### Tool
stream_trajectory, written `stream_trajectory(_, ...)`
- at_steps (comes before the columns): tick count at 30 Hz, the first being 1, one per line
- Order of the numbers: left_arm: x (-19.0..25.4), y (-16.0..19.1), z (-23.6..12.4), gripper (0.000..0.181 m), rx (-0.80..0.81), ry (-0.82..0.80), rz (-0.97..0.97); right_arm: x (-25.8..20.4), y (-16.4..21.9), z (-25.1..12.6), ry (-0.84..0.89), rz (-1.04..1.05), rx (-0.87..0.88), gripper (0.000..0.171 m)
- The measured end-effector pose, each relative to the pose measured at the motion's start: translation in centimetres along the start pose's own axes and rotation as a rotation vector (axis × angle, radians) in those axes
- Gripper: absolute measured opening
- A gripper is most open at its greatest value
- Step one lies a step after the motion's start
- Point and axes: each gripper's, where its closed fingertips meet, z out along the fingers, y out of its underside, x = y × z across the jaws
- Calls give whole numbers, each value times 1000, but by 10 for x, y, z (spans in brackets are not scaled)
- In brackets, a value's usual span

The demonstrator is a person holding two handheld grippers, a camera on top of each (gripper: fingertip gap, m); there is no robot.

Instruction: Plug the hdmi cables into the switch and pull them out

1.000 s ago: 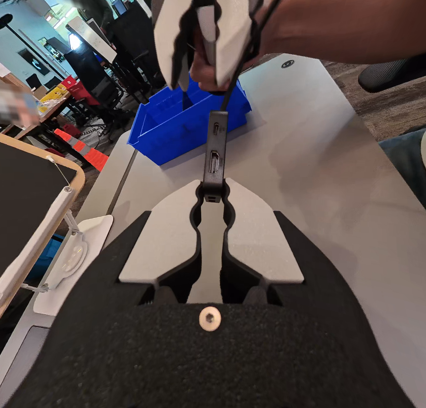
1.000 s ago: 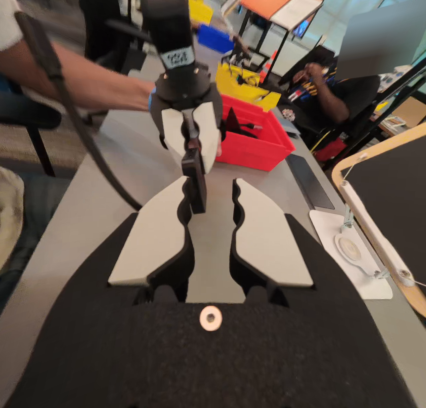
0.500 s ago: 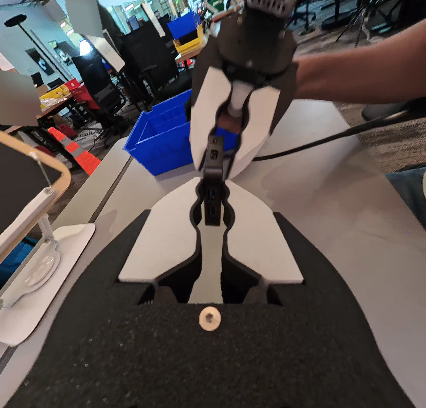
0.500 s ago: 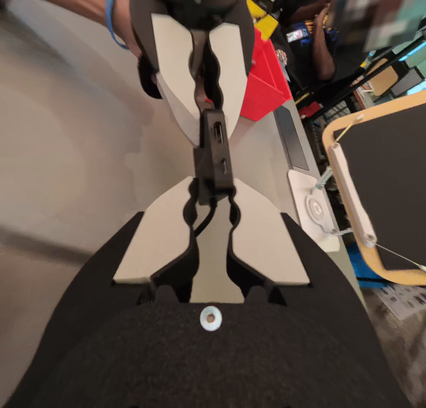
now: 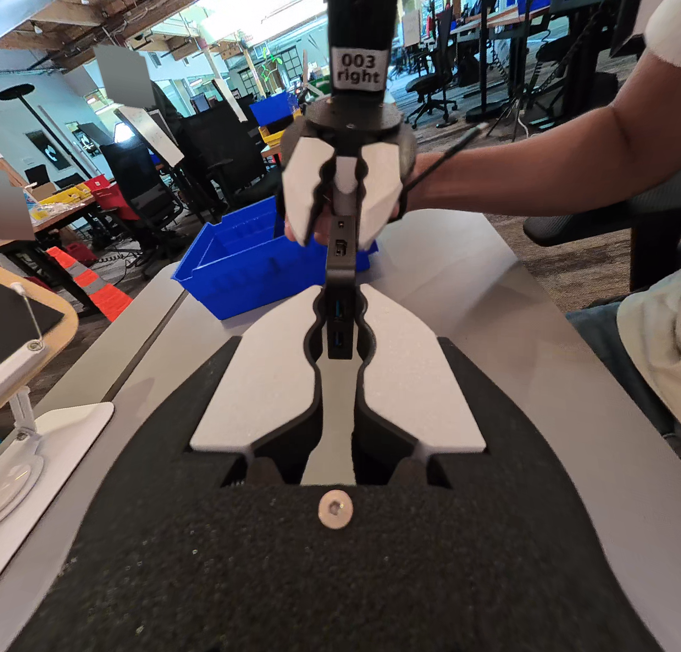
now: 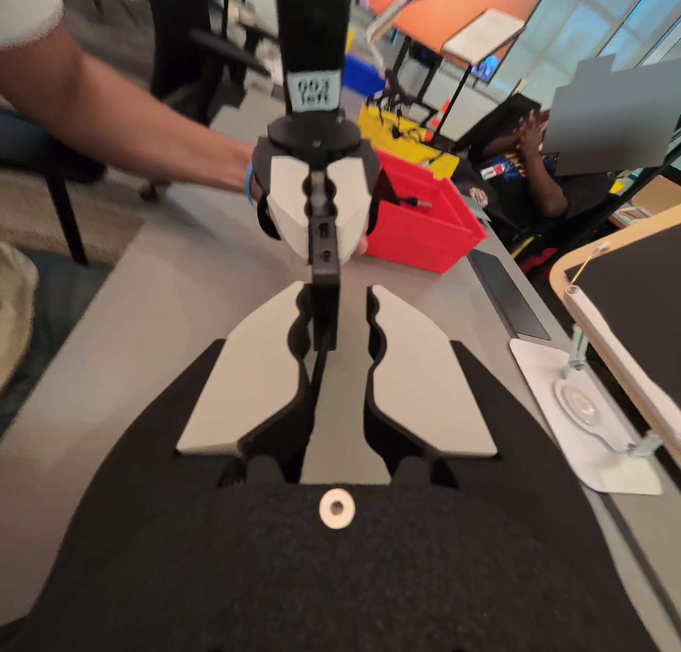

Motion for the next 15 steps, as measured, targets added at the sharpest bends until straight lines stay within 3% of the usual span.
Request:
stream_trajectory(2, 2, -10, -6, 13, 29, 19, -4, 11, -16, -16, 3, 110, 124, 36)
stream_trajectory(5, 4, -22, -14, 13, 60, 28, 5, 36, -35, -52, 73, 200, 339, 26)
stream_trajectory(7, 3, -35, -20, 13, 113, 29, -4, 36, -25, -56, 47, 227, 301, 27)
stream_trajectory(10, -1, -51, -25, 13, 199, 19, 16, 18, -5, -27, 7, 153, 124, 34)
stream_trajectory(15, -2, -45, -20, 13, 195, 17, 12, -2, -19, 3, -42, 78, 141, 34)
